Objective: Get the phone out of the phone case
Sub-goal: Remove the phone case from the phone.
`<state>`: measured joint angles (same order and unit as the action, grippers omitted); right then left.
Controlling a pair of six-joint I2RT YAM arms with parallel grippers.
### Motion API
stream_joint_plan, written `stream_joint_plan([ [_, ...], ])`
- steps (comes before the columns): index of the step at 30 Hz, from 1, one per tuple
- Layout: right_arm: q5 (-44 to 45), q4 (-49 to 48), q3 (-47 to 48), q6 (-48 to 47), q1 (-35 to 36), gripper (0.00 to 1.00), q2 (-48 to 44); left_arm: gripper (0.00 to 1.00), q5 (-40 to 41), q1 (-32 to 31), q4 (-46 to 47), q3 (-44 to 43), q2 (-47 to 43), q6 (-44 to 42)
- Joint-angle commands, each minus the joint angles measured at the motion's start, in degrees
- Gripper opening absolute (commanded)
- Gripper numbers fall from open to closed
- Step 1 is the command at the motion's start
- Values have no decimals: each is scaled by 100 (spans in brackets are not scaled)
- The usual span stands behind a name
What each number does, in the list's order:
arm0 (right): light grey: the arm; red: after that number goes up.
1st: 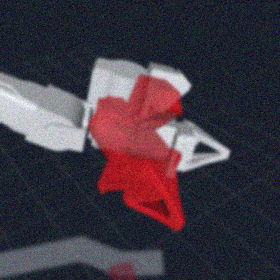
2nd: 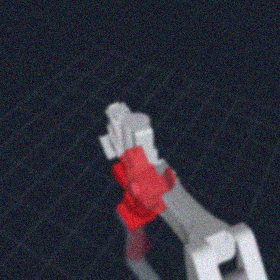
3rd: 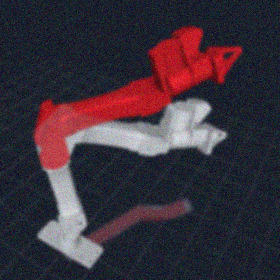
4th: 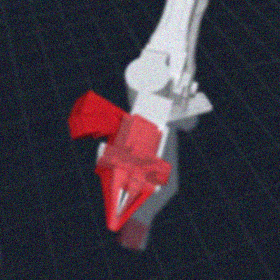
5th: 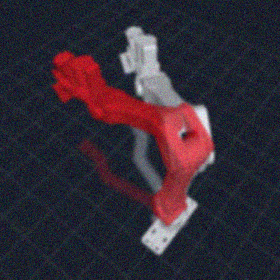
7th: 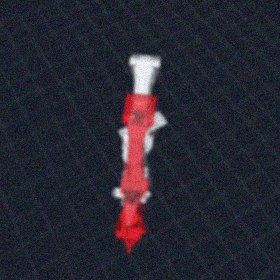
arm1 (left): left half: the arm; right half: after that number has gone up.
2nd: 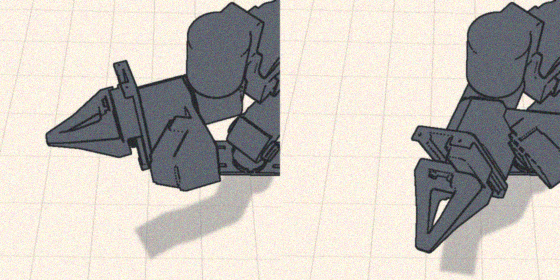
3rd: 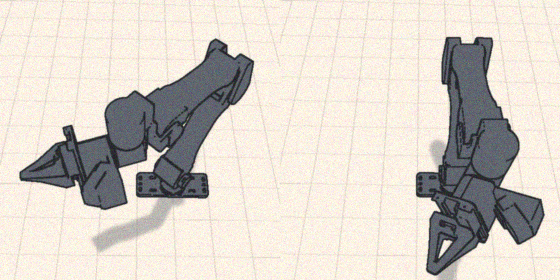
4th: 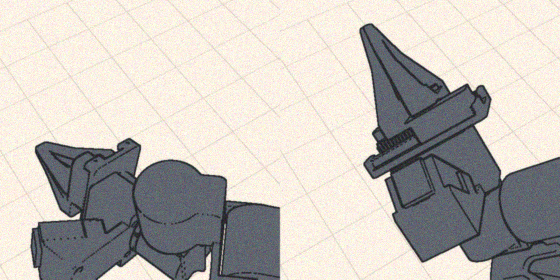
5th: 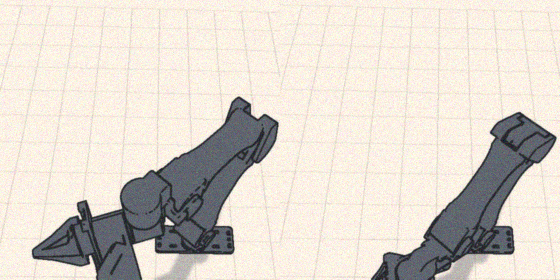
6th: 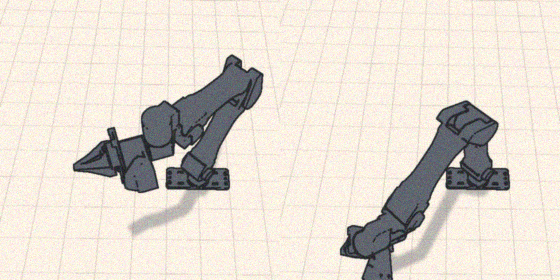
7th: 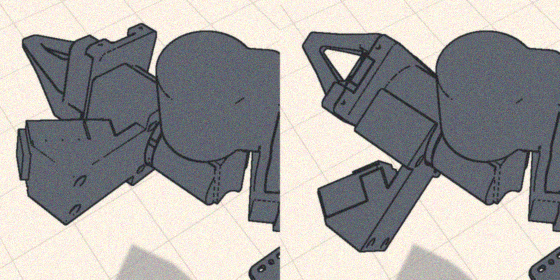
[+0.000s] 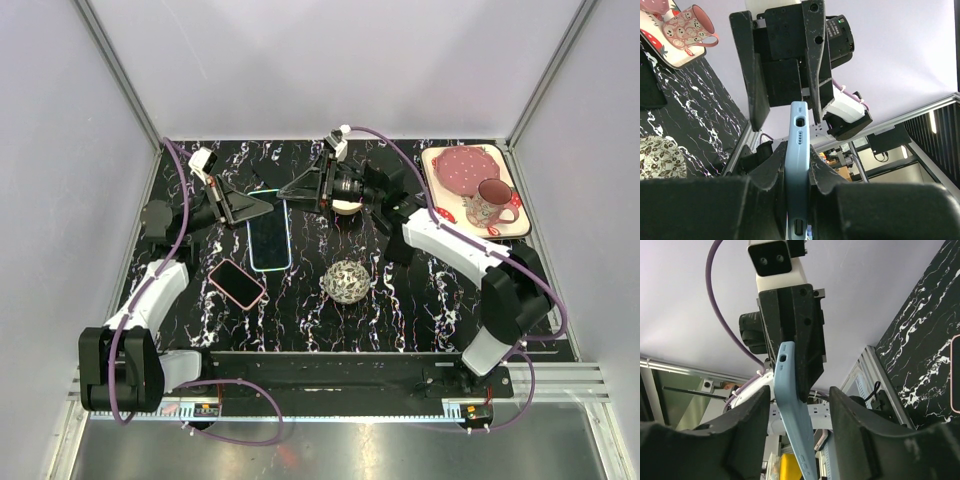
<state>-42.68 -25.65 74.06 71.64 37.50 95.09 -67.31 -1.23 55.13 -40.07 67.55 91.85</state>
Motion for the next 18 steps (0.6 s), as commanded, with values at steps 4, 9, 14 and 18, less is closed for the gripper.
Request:
stream_joint_plan([
  [4, -364, -458, 302, -54, 118, 38, 71, 0, 121, 0, 323, -308, 4, 8],
  [9, -329, -853, 232, 166, 118, 0, 115, 0, 139, -8, 296, -299, -5, -10],
  [14, 48, -1257, -58, 483, 126, 0, 80, 2, 165, -17, 410, -273, 56, 34],
  [18, 609, -1206, -269, 466, 126, 0, -95, 62, 200, -8, 1191, -63, 188, 543],
])
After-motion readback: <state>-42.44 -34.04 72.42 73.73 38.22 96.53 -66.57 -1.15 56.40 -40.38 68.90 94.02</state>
